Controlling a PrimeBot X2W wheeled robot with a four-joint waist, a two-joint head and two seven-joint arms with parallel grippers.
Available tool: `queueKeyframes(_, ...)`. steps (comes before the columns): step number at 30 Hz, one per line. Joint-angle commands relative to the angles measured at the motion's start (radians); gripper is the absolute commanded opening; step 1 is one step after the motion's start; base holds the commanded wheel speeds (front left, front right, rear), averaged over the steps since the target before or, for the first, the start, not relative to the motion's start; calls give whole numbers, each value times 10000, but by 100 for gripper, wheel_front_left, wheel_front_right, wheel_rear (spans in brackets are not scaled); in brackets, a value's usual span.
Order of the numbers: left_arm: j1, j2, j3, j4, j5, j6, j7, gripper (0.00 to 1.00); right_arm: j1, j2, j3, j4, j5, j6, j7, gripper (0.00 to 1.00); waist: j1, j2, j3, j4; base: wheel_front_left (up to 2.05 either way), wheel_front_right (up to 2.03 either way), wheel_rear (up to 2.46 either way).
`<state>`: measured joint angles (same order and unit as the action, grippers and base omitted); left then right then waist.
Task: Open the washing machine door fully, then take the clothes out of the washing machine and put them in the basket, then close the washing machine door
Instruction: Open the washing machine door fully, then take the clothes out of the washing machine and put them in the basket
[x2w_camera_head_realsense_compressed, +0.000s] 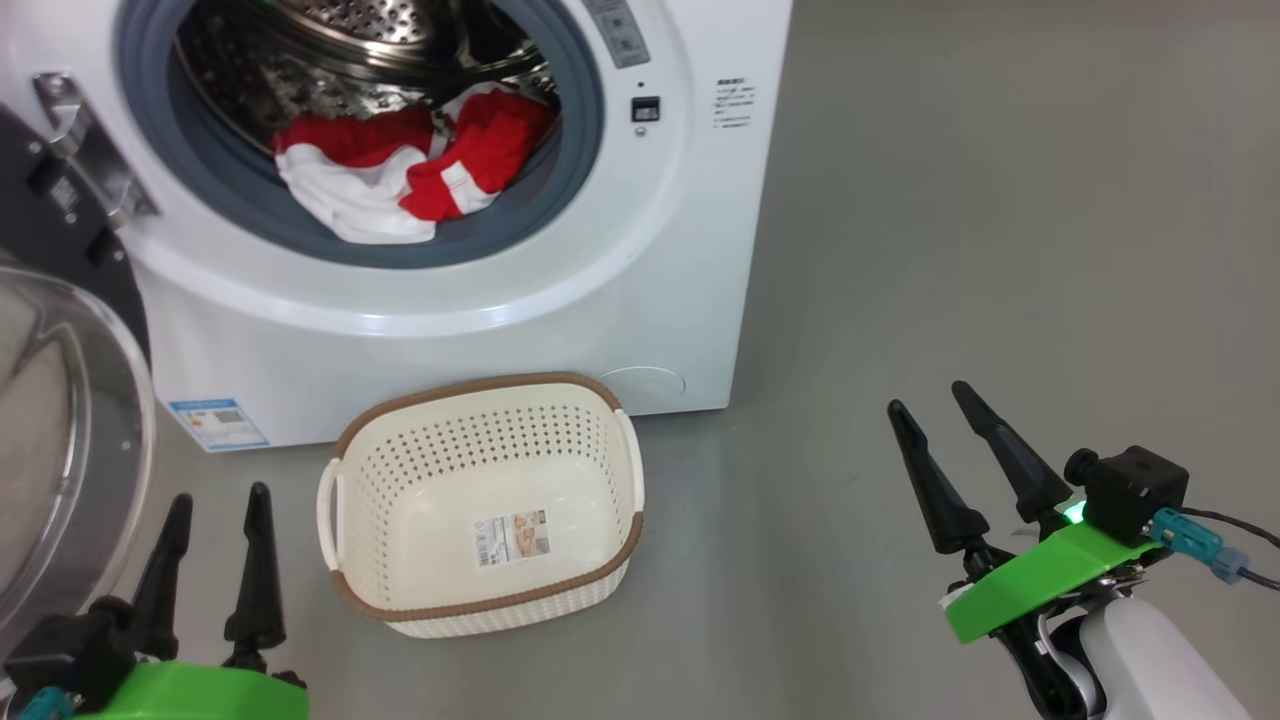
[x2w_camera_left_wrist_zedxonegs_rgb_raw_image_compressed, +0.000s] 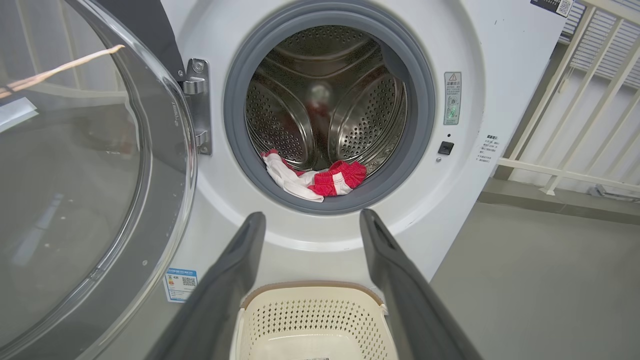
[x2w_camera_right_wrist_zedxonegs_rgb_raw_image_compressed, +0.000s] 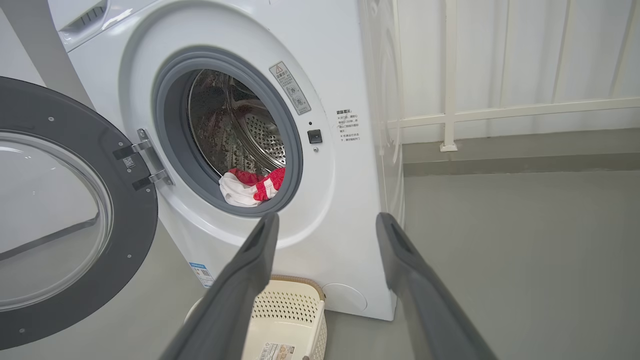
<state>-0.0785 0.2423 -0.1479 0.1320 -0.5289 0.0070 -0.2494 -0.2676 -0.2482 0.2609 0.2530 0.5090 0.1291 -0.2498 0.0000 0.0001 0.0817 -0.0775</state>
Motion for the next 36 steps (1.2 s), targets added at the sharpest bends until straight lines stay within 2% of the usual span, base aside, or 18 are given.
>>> queueKeyframes(1,-67,199,437,-240,120,26,-114,100,-1,-91,101,-285,-93,16,-120,100,0,-1,-61,-141,0,0,0)
queueKeyframes(22,160,-251,1074,-232,705,-436,-123,100,96,-251,-122,-294,-190,16,-120,100,0,-1,-230,-198,0,0,0)
queueKeyframes(36,131,-410,1258,-200,913,-588,-123,100,138,-216,-170,-350,-251,16,-120,100,0,-1,-180,-65,0,0,0)
